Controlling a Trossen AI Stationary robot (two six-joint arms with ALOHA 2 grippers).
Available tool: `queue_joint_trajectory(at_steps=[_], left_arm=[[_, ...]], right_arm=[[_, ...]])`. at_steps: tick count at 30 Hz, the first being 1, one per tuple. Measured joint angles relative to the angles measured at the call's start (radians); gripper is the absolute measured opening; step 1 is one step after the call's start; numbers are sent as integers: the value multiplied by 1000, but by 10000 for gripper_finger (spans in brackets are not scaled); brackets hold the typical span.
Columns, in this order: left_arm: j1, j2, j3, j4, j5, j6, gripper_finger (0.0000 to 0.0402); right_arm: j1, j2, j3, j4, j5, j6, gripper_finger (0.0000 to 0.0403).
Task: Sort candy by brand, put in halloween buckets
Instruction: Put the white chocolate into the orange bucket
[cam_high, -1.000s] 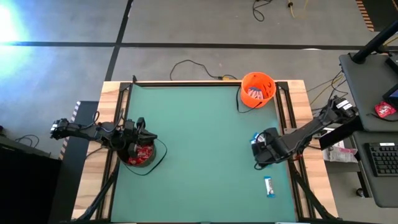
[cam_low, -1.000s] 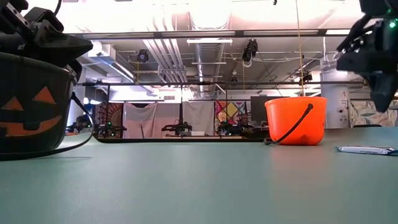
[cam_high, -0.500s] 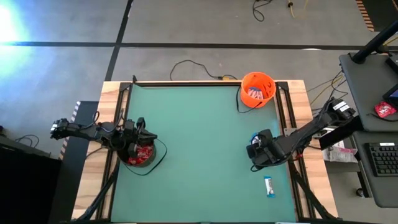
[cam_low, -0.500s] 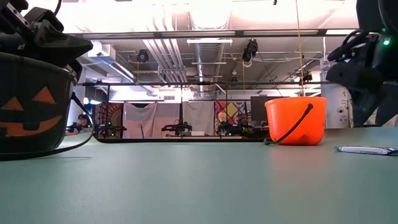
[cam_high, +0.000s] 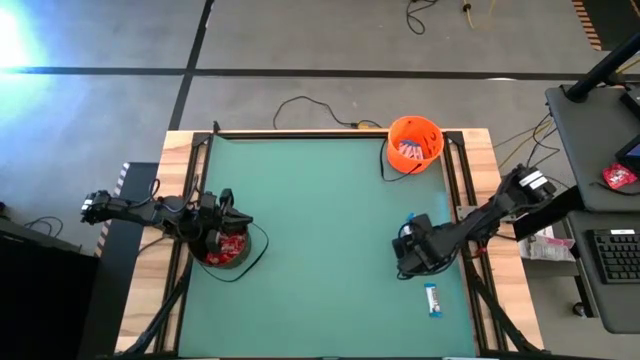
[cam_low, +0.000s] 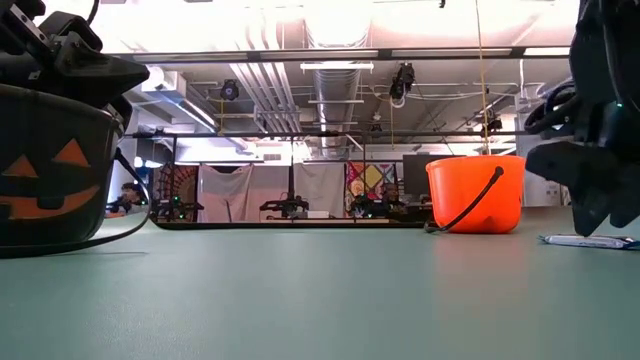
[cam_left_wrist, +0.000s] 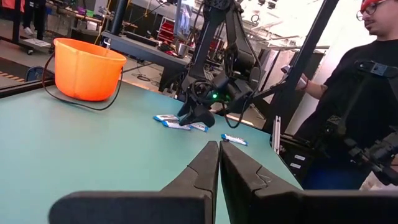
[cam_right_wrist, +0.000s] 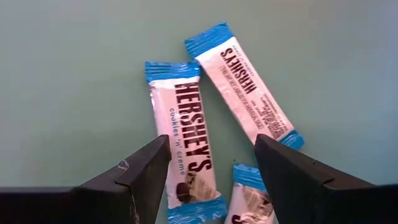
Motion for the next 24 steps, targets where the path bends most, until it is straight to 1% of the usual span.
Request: queue_joint_trajectory(at_steps=[4, 11, 16, 24], left_arm=[[0, 0, 0, 0, 0, 0, 0], [0, 0, 0, 0, 0, 0, 0], [0, 0, 0, 0, 0, 0, 0], [0, 0, 0, 0, 0, 0, 0]], right_arm=[[0, 2, 0, 40, 3, 0, 231], [0, 2, 0, 136, 58, 16, 231], [-1, 2, 0, 139, 89, 16, 231], [-1, 2, 0, 139, 94, 11, 231]])
